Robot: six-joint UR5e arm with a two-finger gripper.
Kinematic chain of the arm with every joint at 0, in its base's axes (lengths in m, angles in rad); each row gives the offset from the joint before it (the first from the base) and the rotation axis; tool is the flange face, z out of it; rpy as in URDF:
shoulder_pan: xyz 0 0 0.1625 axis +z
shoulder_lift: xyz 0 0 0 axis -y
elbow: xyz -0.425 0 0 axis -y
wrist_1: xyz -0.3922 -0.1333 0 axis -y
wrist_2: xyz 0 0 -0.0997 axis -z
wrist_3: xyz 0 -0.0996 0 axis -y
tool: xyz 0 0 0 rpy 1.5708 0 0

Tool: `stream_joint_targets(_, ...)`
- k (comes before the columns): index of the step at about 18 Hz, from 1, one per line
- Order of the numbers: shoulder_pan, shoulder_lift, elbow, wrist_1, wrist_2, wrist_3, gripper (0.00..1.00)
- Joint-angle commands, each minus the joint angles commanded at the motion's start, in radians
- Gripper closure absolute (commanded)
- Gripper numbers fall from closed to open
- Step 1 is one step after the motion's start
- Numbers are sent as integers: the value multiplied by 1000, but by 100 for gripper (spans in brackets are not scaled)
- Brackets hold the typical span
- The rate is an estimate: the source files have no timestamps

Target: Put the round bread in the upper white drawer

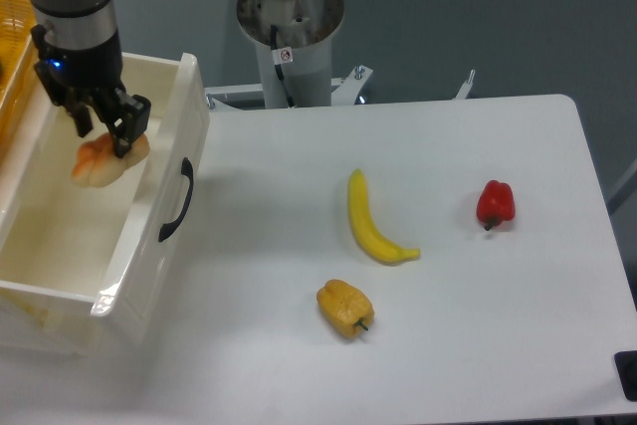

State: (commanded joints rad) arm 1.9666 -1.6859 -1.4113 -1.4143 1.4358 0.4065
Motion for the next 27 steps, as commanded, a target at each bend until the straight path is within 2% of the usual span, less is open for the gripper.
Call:
stream_joint_targets(4, -12, -9, 2, 2, -3, -2, 0)
stream_joint_targets(12, -64, -77, -2, 2, 2, 12, 0)
stream_joint_targets(17, -52, -42, 0, 24, 98, 32, 0)
stream_joint_targets(22, -46, -18, 2, 21, 173, 34, 0)
stream_joint_targets(27, -58, -47, -6, 28, 179, 31, 0)
